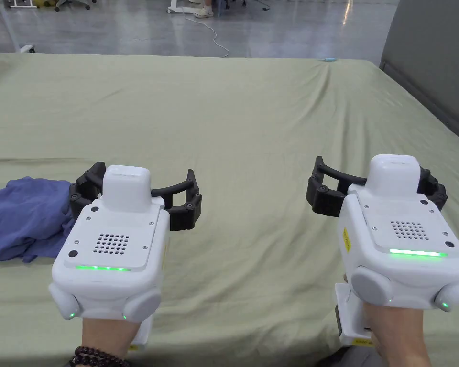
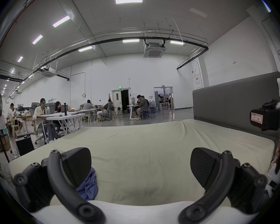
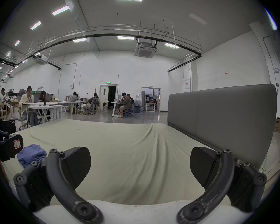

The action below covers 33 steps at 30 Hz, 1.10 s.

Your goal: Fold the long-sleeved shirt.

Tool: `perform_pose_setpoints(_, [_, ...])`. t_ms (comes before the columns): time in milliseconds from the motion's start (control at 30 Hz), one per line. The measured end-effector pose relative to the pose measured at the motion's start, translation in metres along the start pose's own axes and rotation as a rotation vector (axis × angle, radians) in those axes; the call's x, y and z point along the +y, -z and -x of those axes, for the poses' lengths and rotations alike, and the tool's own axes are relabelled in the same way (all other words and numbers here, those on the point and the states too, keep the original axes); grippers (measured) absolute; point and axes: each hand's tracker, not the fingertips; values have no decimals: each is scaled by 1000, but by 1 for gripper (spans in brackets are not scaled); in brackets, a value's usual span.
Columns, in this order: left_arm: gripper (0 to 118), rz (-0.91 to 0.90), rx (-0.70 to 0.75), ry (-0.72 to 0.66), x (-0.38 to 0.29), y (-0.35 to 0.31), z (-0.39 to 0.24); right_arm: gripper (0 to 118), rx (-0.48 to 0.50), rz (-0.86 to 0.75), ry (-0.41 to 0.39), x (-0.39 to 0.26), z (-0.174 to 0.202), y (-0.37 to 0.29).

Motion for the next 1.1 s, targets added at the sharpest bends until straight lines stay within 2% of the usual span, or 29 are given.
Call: perform_pose_setpoints(1100, [118,34,8,8,-4,-1,1,118,10,5,-26,-3,3,-5])
